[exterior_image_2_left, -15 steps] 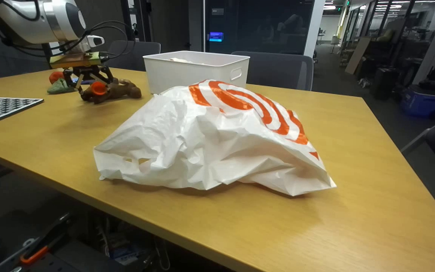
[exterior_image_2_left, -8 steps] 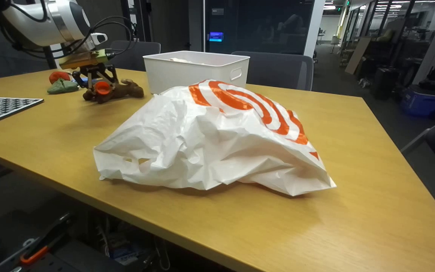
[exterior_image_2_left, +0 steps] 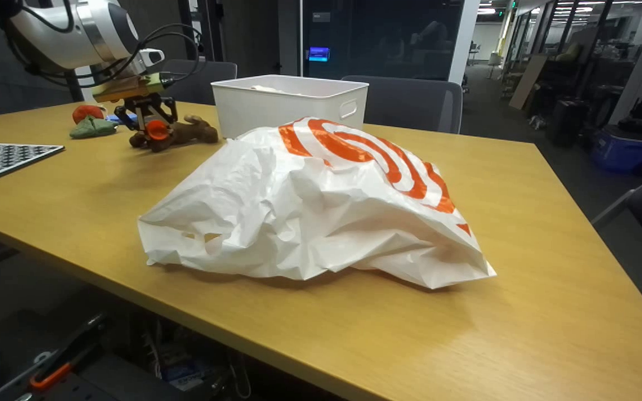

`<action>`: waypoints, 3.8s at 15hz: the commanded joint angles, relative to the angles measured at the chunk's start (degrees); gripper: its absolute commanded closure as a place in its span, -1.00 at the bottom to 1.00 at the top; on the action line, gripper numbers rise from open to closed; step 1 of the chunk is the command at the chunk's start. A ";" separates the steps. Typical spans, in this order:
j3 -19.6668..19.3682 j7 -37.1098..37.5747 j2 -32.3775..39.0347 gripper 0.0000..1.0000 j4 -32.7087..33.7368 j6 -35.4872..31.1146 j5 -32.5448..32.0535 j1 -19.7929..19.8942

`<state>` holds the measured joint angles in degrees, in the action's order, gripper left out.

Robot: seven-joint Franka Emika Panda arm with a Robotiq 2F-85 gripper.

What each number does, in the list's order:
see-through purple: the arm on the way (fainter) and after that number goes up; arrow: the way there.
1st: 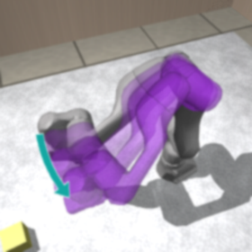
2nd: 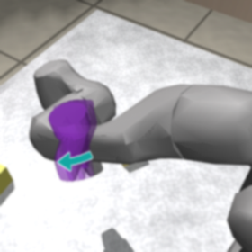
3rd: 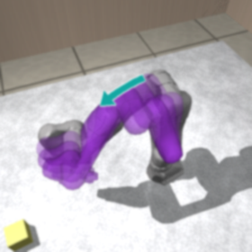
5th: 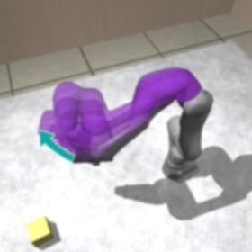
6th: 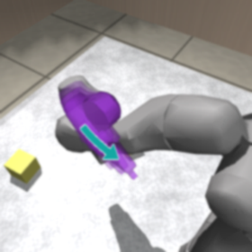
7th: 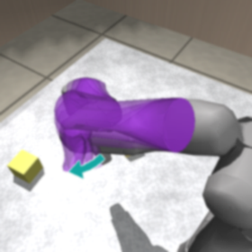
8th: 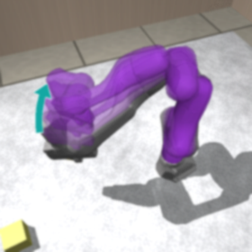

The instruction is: Put the two shirts in the white basket and then put the yellow container and toy moose in the plastic bag

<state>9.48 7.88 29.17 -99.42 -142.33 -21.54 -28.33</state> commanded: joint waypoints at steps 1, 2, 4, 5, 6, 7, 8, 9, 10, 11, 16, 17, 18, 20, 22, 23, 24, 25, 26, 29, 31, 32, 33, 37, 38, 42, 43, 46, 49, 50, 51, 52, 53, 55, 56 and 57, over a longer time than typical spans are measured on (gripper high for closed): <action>-0.46 1.91 -1.53 0.43 -0.68 0.91 0.89 0.32; -0.31 2.28 -1.86 0.43 -0.90 1.67 1.62 0.59; -0.99 4.68 -2.72 0.43 -1.27 4.86 2.03 0.51; -1.37 6.05 -3.40 0.43 -1.80 6.58 1.89 0.63; -2.02 8.00 -4.14 0.43 -2.31 8.38 1.21 0.53; -2.31 9.53 -4.94 0.43 -2.79 10.50 1.17 0.68; -2.47 10.64 -6.12 0.43 -3.40 12.75 1.33 0.98; -2.69 11.96 -7.25 0.43 -4.06 14.68 1.15 1.18; -2.77 13.25 -8.63 0.43 -4.79 17.32 1.53 1.62; -2.73 14.55 -10.01 0.43 -5.67 19.68 1.94 2.13; -2.39 21.94 -17.57 0.43 -11.08 30.39 1.97 5.18; -2.29 23.17 -18.99 0.43 -12.26 32.18 2.10 5.94; -2.09 24.25 -20.36 0.43 -13.40 33.97 2.81 6.77; -1.78 26.16 -22.67 0.43 -15.97 36.70 5.27 8.51; -1.80 28.47 -23.93 0.43 -18.24 38.80 7.32 10.07; -1.93 30.10 -24.37 0.43 -19.42 39.36 7.94 10.85; -2.23 32.77 -24.76 0.43 -20.74 39.38 7.61 11.61; -2.49 34.42 -24.85 0.43 -21.74 39.63 8.29 12.60; -2.83 36.31 -24.72 0.43 -22.83 39.72 8.08 13.57; -4.25 42.81 -24.31 0.43 -25.80 38.54 5.77 16.51; -5.41 47.21 -24.05 0.43 -27.15 38.19 4.16 18.13; -6.05 49.55 -23.83 0.43 -27.68 38.28 2.79 18.88; -6.64 51.95 -23.56 0.43 -28.05 38.44 1.06 19.52; -8.39 62.29 -22.53 0.43 -28.72 38.08 -6.25 21.30; -8.62 64.72 -22.11 0.43 -28.66 38.12 -8.92 21.45; -8.37 75.08 -21.94 0.43 -28.95 38.15 -17.78 21.20; -8.23 77.02 -21.73 0.43 -28.82 38.49 -19.12 21.20; -7.62 77.89 -21.63 -0.58 -28.81 37.59 -16.85 21.81; -6.50 72.80 -22.88 -0.99 -29.15 34.85 -12.86 21.70; -5.69 69.66 -23.95 -1.00 -29.67 32.41 -10.85 21.46; -4.82 68.09 -24.86 -1.00 -29.61 31.74 -8.78 20.84; -3.77 66.22 -26.36 -1.00 -29.61 31.34 -6.89 20.07; -2.84 64.49 -27.52 -1.00 -29.49 30.80 -5.24 19.44; -0.68 60.90 -30.08 -1.00 -28.71 30.74 -1.78 17.94; 0.55 59.00 -31.11 -1.00 -28.11 31.14 0.40 17.02; 1.75 56.89 -31.78 -1.00 -27.20 31.79 2.75 16.06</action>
<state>8.77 70.94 1.66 -127.39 -111.11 -24.19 -10.28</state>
